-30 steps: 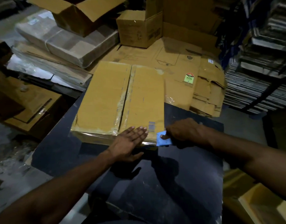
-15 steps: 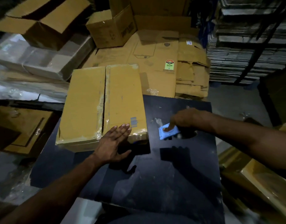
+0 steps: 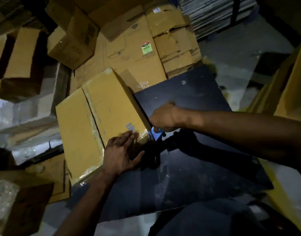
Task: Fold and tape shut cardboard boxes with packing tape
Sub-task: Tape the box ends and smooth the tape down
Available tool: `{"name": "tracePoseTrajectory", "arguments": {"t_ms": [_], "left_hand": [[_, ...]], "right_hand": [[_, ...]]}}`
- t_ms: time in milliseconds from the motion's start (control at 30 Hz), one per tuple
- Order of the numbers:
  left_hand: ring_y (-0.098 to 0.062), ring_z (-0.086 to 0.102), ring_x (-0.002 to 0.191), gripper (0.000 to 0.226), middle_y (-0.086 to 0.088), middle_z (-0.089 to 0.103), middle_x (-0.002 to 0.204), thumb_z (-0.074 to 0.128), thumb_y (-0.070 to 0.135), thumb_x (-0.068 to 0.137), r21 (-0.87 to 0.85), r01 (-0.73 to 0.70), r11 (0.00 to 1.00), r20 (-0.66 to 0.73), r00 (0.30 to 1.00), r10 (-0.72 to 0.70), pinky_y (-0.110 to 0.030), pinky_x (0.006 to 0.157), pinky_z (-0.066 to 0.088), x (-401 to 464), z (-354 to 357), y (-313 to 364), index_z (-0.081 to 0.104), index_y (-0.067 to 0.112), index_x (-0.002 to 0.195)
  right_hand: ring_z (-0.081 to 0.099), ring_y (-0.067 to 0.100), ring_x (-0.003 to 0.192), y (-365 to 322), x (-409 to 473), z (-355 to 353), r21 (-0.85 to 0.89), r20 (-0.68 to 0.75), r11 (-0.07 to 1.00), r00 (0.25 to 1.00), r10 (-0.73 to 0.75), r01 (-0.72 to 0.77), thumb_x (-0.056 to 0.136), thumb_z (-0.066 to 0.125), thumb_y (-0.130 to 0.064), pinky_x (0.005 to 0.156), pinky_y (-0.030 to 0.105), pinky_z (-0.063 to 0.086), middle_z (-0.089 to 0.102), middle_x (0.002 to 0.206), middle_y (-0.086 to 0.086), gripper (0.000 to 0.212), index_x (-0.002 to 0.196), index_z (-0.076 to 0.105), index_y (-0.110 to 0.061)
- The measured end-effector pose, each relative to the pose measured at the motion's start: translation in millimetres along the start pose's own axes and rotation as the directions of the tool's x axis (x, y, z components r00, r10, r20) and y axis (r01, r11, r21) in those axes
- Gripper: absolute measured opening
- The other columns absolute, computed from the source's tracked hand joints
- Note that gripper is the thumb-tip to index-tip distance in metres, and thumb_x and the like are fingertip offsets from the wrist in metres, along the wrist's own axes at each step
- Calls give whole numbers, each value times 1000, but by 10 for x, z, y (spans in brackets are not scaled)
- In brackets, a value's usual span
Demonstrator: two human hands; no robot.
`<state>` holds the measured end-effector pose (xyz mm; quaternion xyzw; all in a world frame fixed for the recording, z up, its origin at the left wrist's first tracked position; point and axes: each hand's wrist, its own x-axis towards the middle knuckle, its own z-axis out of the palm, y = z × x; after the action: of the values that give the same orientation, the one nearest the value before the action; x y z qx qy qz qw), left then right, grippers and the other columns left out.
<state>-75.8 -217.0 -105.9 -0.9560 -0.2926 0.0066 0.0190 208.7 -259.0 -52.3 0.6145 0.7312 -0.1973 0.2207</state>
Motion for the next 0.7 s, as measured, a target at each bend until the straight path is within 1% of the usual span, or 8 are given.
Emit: {"name": "tracePoseTrajectory", "arguments": {"t_ms": [100, 167, 300, 400, 500, 567, 633, 700], "left_hand": [[-30, 36, 161, 88, -8, 29, 179, 51, 80, 97, 26, -142, 989, 86, 986, 140, -51, 123, 35, 252, -55, 90, 42, 29, 168], [-31, 24, 166, 86, -10, 20, 182, 49, 84, 96, 41, -196, 980, 119, 975, 190, -54, 126, 30, 404, -76, 117, 48, 31, 164], [-29, 12, 169, 77, -8, 19, 182, 49, 90, 93, 66, -257, 964, 152, 958, 245, -60, 130, 20, 635, -129, 75, 65, 37, 146], [-26, 7, 170, 77, -4, 22, 181, 45, 97, 89, 54, -334, 941, 212, 925, 316, -65, 130, 15, 820, -152, 63, 73, 41, 134], [-24, 6, 170, 80, 0, 23, 181, 38, 104, 84, 50, -382, 923, 296, 888, 352, -67, 130, 9, 1014, -150, 118, 78, 46, 121], [-22, 3, 170, 82, 3, 21, 182, 31, 106, 84, 53, -401, 915, 357, 863, 357, -69, 130, 1, 1126, -147, 141, 78, 50, 122], [-21, 5, 170, 79, 6, 23, 181, 34, 103, 87, 11, -430, 903, 341, 850, 400, -69, 130, 0, 1195, -153, 100, 77, 51, 127], [-23, 22, 166, 70, 7, 37, 175, 43, 96, 91, -71, -470, 880, 254, 844, 471, -69, 129, 8, 1197, -122, -8, 79, 46, 124]], "right_hand": [[59, 37, 97, -104, 181, 120, -109, 11, 994, 999, 31, -29, 95, 75, -26, 81, 68, 42, 66, 109, 5, 18, 110, 69, -17], [55, 42, 109, -73, 282, 329, -136, 29, 989, 997, 68, -63, 95, 75, -32, 85, 70, 38, 63, 118, 5, 25, 115, 68, -19], [49, 35, 107, 151, 351, 667, 83, 177, 983, 973, 146, -162, 102, 64, -50, 97, 67, 39, 50, 113, -1, 24, 113, 58, -29], [55, 33, 112, 373, 430, 853, 187, 241, 955, 953, 184, -232, 93, 69, -64, 103, 64, 36, 60, 122, -3, 41, 119, 61, -34], [58, 24, 109, 538, 494, 981, 295, 282, 917, 941, 185, -269, 85, 75, -69, 111, 57, 32, 67, 114, -10, 46, 114, 69, -34], [60, 22, 112, 609, 464, 1019, 353, 301, 894, 938, 171, -277, 83, 75, -72, 112, 54, 32, 69, 121, -11, 50, 117, 70, -36], [61, 26, 120, 676, 422, 1071, 399, 257, 892, 959, 116, -215, 85, 80, -60, 109, 51, 42, 58, 144, -7, 50, 132, 68, -44], [60, 30, 126, 742, 411, 1165, 431, 219, 893, 975, 34, -128, 86, 82, -32, 98, 44, 55, 38, 159, -1, 58, 136, 65, -57]]}}
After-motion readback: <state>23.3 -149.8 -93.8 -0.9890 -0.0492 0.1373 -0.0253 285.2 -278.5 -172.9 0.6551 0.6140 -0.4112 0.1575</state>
